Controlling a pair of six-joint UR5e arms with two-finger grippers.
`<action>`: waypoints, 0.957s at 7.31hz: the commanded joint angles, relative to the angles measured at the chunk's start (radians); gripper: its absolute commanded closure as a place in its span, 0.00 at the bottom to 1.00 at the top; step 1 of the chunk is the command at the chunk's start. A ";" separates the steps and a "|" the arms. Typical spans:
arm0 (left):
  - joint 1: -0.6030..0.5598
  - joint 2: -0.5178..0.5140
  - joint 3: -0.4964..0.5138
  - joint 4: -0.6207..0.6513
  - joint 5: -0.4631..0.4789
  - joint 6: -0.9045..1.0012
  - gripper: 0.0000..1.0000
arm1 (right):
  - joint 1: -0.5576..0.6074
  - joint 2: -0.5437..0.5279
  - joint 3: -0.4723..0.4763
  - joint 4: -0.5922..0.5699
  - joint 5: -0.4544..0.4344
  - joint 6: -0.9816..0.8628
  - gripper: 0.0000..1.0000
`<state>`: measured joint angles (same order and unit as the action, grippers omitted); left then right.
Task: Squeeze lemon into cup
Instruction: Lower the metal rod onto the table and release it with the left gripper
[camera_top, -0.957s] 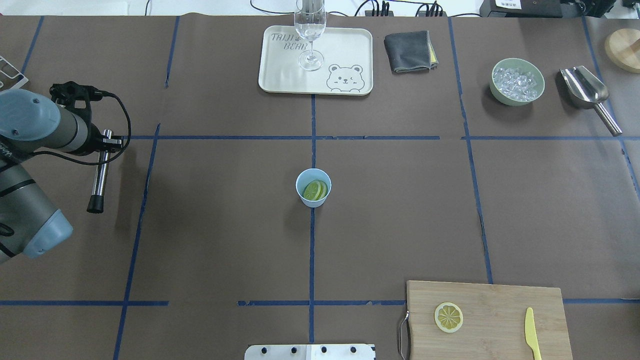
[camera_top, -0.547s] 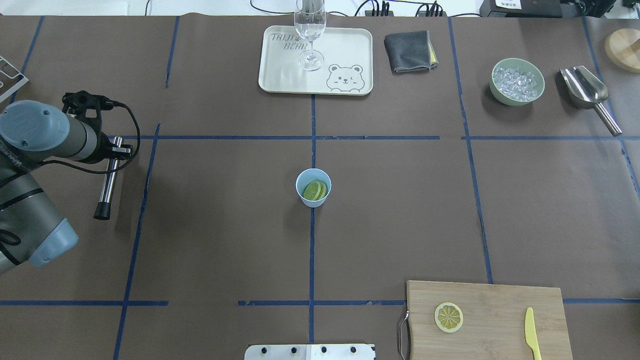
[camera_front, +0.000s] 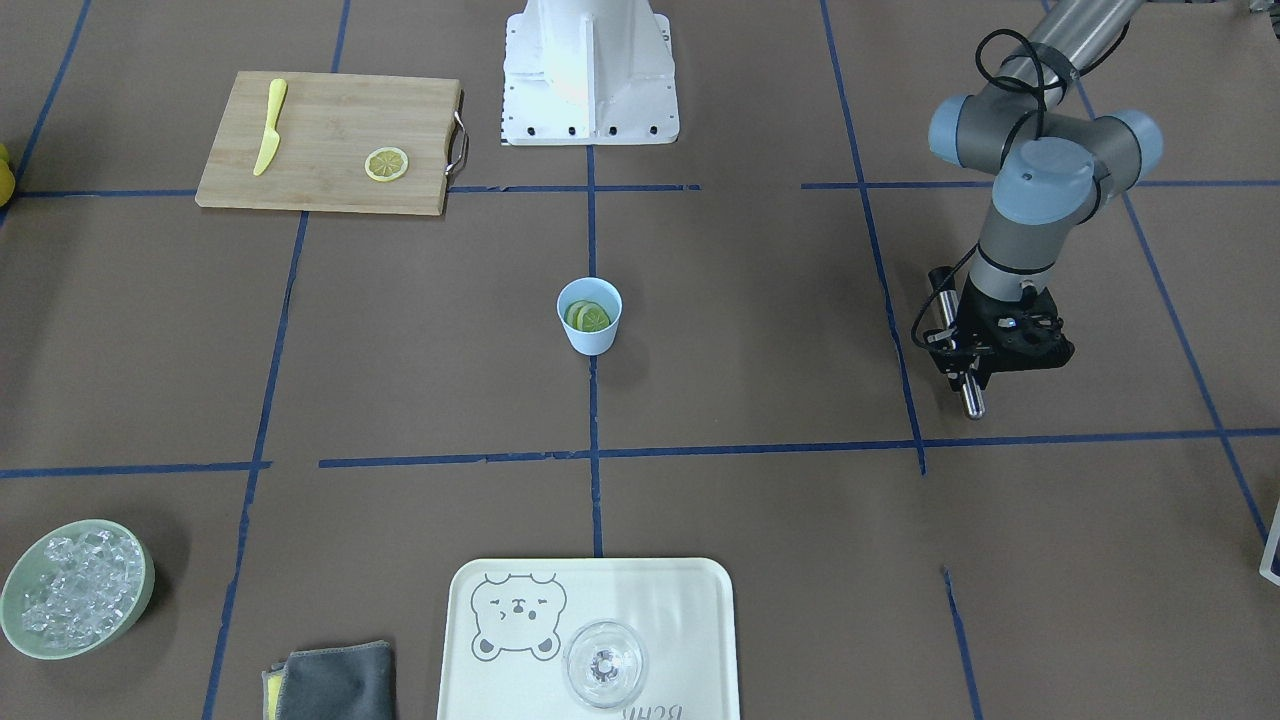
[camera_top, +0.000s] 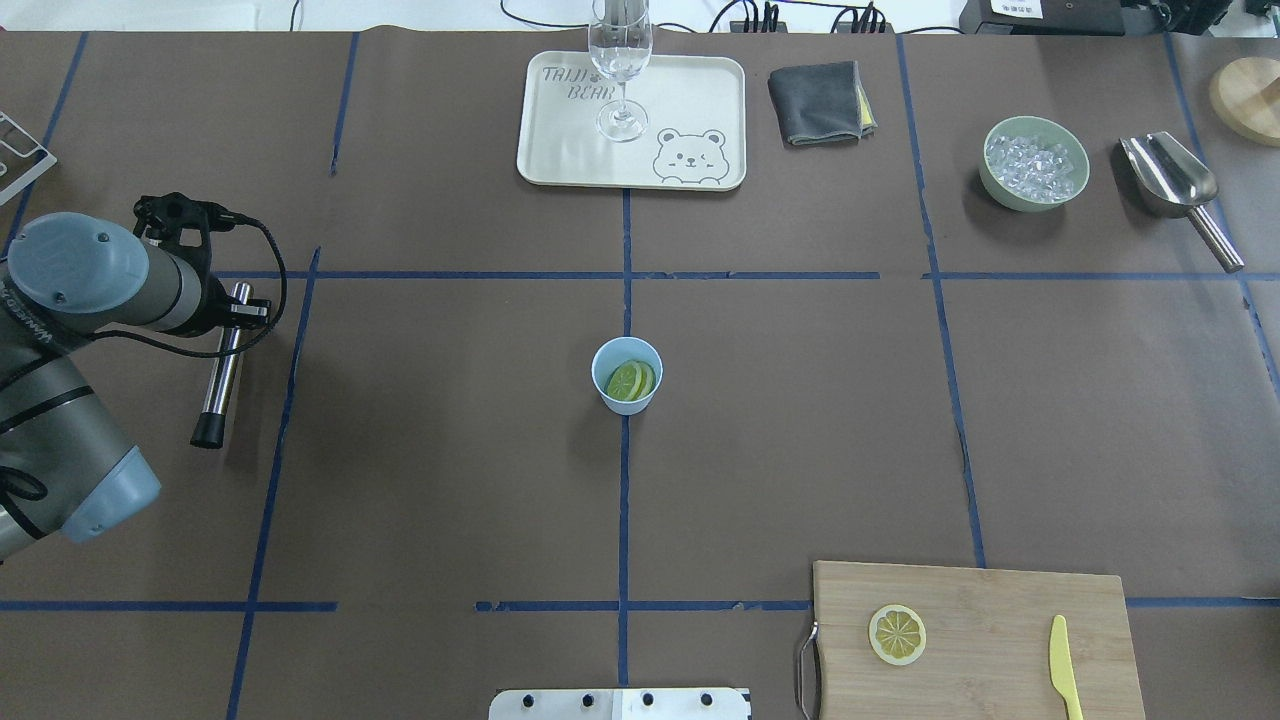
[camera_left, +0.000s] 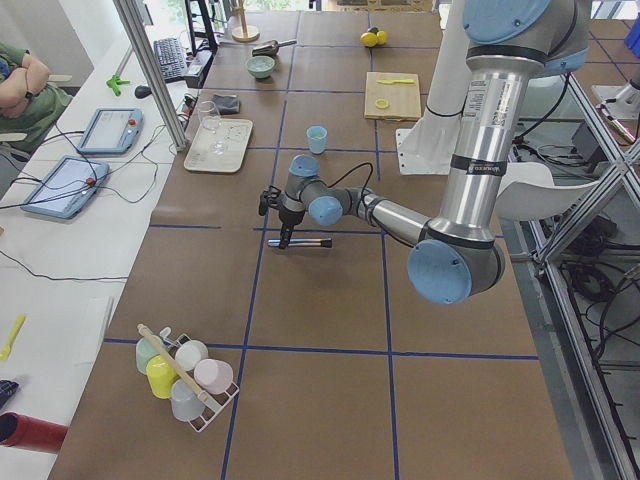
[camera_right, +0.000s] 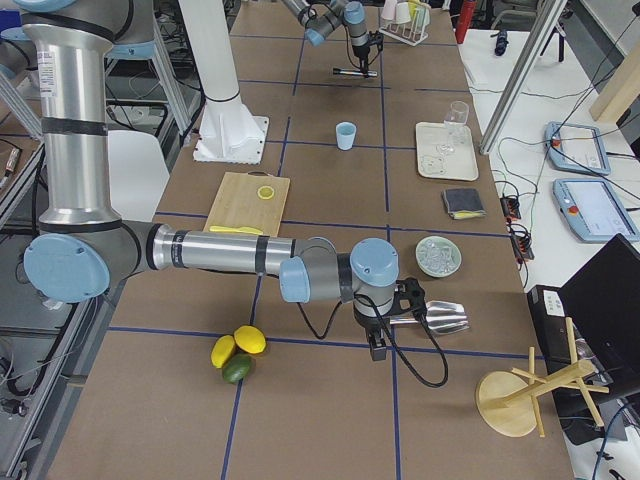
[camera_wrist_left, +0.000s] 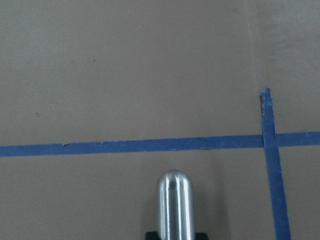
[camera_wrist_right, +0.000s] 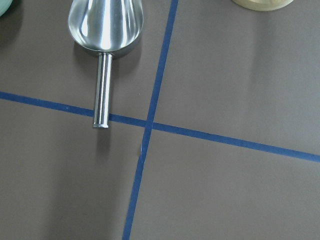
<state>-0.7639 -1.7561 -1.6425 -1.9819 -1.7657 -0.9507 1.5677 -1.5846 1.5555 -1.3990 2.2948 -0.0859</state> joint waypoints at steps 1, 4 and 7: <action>0.003 0.000 0.001 0.000 0.000 0.015 0.00 | 0.000 0.000 0.000 0.000 0.000 0.000 0.00; -0.003 0.004 -0.069 0.005 -0.012 0.056 0.00 | 0.000 0.000 -0.002 0.000 0.000 0.000 0.00; -0.159 0.039 -0.129 0.017 -0.173 0.219 0.00 | 0.000 0.002 -0.023 0.002 0.000 0.002 0.00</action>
<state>-0.8385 -1.7374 -1.7526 -1.9684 -1.8824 -0.8500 1.5677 -1.5846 1.5445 -1.3987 2.2948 -0.0849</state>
